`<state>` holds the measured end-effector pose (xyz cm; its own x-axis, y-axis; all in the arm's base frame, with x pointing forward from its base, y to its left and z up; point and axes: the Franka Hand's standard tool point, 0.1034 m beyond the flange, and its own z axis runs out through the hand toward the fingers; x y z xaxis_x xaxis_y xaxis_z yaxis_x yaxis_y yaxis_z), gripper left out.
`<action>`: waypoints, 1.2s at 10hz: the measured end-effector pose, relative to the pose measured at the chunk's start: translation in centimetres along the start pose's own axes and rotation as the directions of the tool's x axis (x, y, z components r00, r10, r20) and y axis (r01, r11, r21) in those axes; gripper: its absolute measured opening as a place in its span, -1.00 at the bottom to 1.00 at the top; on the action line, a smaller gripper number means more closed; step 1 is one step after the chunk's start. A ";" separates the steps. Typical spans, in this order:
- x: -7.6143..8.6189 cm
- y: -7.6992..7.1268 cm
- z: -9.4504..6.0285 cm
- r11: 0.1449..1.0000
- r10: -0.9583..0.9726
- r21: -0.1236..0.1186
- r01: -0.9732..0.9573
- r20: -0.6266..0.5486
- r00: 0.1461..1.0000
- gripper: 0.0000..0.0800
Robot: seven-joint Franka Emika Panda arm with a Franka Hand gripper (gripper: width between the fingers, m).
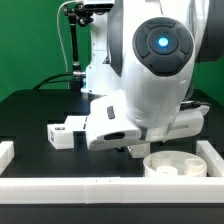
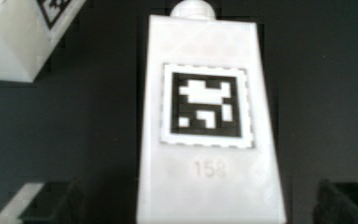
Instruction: Assemble stool
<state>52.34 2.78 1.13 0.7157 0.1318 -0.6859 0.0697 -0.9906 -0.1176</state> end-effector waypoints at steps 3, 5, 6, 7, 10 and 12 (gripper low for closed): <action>-1.0 0.0 1.0 1.000 -0.002 0.017 -0.001 0.189 0.982 0.62; -1.7 -0.2 2.0 0.999 -0.011 0.032 0.001 0.327 0.945 0.62; -1.9 -0.2 2.0 0.999 -0.014 0.036 0.001 0.364 0.931 0.62; -1.9 -0.2 2.0 0.999 -0.014 0.036 0.001 0.364 0.931 0.62; -1.9 -0.2 2.0 0.999 -0.014 0.036 0.001 0.364 0.931 -0.04; -1.9 -0.2 2.0 0.999 -0.014 0.036 0.001 0.364 0.931 -0.16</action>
Offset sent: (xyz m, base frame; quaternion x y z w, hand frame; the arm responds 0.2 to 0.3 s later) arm -0.0013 0.0005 -0.0001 -0.0023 -0.1224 0.0021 0.9925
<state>49.59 2.81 1.00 0.4127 0.1497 -0.8985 0.0454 -0.9885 -0.1439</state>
